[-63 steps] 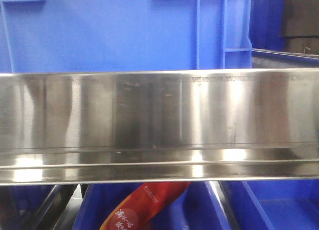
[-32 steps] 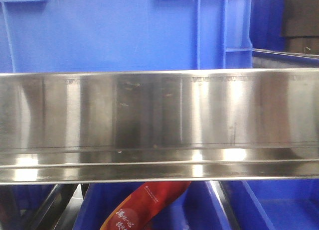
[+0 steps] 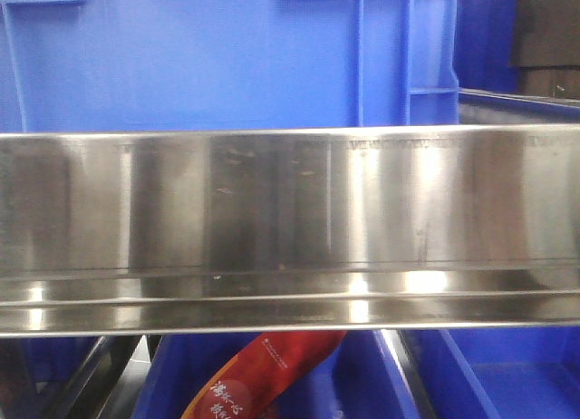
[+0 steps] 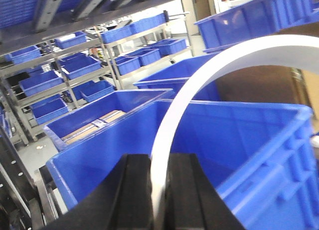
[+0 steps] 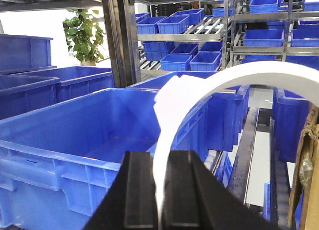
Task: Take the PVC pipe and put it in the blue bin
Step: 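Move the held pipe over an open blue bin with both grippers, then open the left gripper to release its end of the white pipe, then lower the pipe into the bin with the right gripper and open it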
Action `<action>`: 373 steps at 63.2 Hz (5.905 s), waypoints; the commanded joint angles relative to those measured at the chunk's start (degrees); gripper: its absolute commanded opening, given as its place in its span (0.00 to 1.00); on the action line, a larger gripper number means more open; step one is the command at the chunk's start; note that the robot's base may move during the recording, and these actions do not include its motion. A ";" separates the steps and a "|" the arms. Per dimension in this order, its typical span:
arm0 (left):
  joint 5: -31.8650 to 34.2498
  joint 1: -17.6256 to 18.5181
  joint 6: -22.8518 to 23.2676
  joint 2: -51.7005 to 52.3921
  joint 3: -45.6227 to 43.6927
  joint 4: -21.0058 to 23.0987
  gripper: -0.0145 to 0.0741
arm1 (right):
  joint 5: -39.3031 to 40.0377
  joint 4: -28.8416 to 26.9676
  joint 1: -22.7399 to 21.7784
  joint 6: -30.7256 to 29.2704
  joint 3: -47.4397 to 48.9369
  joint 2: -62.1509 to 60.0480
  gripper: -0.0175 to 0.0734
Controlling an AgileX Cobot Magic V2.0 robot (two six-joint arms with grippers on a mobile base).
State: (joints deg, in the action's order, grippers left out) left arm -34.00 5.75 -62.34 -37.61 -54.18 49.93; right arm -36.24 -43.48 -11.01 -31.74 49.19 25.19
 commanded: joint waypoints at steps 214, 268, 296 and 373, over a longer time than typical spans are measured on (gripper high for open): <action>2.93 12.31 -6.63 -11.53 -8.79 3.47 0.04 | 0.27 -1.65 0.20 -2.54 1.00 -0.22 0.01; 11.09 12.19 -0.50 17.05 24.69 3.26 0.04 | 0.06 -6.37 0.20 -6.81 1.75 -0.21 0.01; 21.13 12.19 -0.50 17.92 31.19 3.26 0.04 | -2.40 -6.86 0.20 -8.94 8.62 7.12 0.01; 24.35 12.19 -0.50 17.92 33.56 2.22 0.04 | 9.13 -30.30 17.87 -38.36 13.98 32.33 0.01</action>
State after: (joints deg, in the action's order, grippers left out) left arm -10.24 17.69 -63.24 -20.05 -20.69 52.02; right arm -30.92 -73.91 4.79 -69.09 61.79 55.26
